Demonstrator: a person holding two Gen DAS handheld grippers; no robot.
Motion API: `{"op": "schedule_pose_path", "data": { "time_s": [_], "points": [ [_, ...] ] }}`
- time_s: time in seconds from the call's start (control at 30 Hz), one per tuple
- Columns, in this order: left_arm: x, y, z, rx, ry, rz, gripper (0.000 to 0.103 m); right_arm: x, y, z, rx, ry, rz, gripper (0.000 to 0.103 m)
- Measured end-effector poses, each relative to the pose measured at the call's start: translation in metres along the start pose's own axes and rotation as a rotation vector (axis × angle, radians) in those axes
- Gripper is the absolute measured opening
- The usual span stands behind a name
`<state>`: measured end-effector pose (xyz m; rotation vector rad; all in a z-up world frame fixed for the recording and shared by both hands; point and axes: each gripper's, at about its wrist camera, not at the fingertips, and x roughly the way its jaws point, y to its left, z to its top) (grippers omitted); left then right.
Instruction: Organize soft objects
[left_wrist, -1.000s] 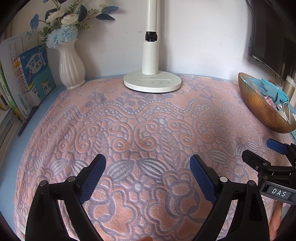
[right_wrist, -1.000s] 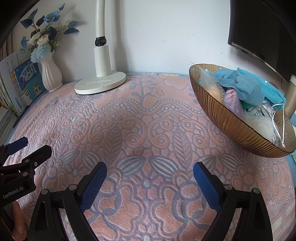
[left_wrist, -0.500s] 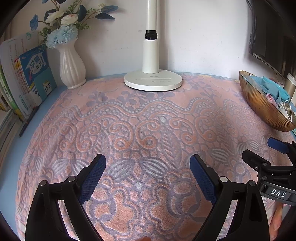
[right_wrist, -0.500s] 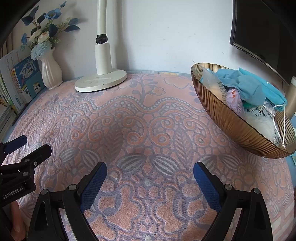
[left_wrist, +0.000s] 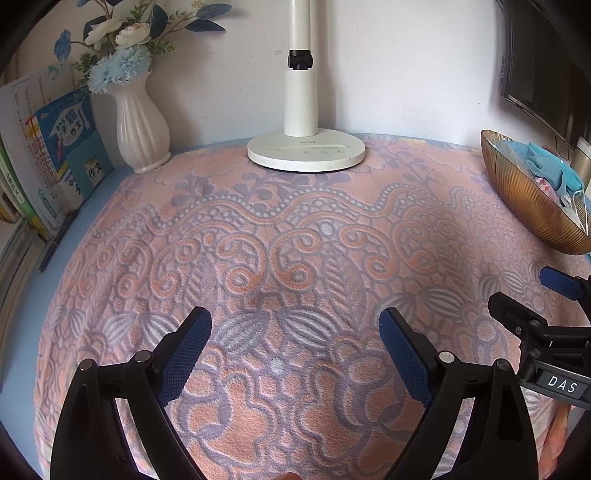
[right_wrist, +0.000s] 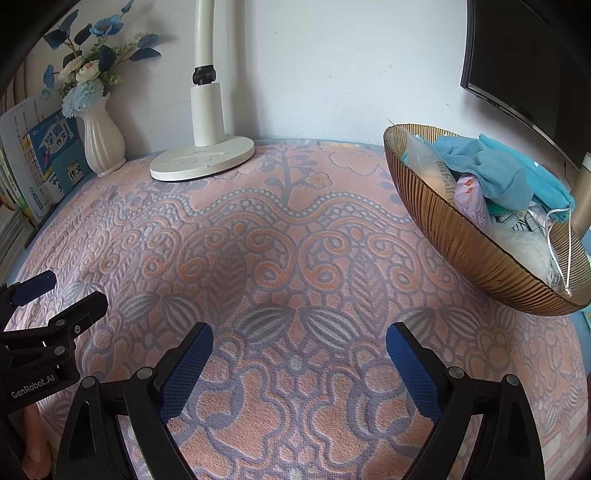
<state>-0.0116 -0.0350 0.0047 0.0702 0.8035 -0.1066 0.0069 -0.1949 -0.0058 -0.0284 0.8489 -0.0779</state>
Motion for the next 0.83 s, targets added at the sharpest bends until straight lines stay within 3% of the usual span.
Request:
{"op": "schedule_pose_path", "data": {
  "time_s": [0.37, 0.63, 0.83],
  "points": [
    [0.001, 0.002, -0.001, -0.004, 0.004, 0.001, 0.092, 0.002, -0.001, 0.0, -0.003, 0.008, -0.001, 0.094],
    [0.003, 0.002, 0.001, -0.002, 0.018, 0.044, 0.093, 0.003, 0.0, 0.0, -0.017, 0.002, -0.002, 0.094],
    [-0.012, 0.005, 0.0, -0.009, -0.083, 0.066, 0.094, 0.003, -0.002, 0.001, -0.018, 0.001, 0.003, 0.094]
  ]
}}
